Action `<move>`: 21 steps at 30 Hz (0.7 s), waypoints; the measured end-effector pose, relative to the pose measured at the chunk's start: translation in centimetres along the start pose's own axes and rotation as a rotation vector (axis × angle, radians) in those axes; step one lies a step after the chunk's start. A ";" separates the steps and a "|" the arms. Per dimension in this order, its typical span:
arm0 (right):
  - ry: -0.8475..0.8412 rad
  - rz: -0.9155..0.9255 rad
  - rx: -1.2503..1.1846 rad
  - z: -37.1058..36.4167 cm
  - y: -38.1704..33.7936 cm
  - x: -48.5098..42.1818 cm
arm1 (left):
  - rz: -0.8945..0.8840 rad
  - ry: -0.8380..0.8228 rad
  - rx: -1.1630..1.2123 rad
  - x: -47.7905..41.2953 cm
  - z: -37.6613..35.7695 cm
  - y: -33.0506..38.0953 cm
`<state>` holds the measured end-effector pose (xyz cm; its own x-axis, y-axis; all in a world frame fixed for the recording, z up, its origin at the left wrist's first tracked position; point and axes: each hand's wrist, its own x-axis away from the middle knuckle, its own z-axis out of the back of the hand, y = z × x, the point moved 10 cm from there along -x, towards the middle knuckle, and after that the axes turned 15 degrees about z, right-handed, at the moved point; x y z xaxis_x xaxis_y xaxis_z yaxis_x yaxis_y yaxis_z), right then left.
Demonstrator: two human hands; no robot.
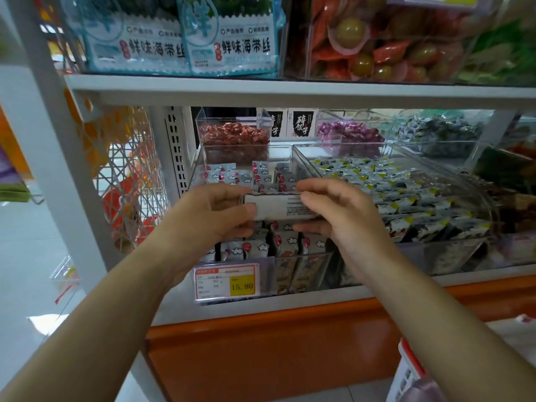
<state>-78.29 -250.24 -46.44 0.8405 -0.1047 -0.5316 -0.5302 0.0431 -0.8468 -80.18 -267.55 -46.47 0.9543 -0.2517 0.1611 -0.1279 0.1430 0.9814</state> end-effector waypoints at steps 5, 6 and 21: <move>0.011 0.093 0.141 0.6 -1.1 -0.3 | -0.063 0.032 -0.108 0.3 -0.1 0.7; 0.022 0.100 0.145 0.7 -1.2 -0.3 | -0.077 0.036 -0.141 0.5 -0.1 0.9; -0.049 0.250 0.355 -0.7 -2.9 -0.1 | -0.019 0.132 -0.132 0.5 0.5 0.6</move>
<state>-76.87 -251.09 -43.90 0.7002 -0.0006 -0.7139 -0.6540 0.4006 -0.6418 -79.94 -268.10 -45.77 0.9844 -0.1292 0.1195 -0.0818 0.2657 0.9606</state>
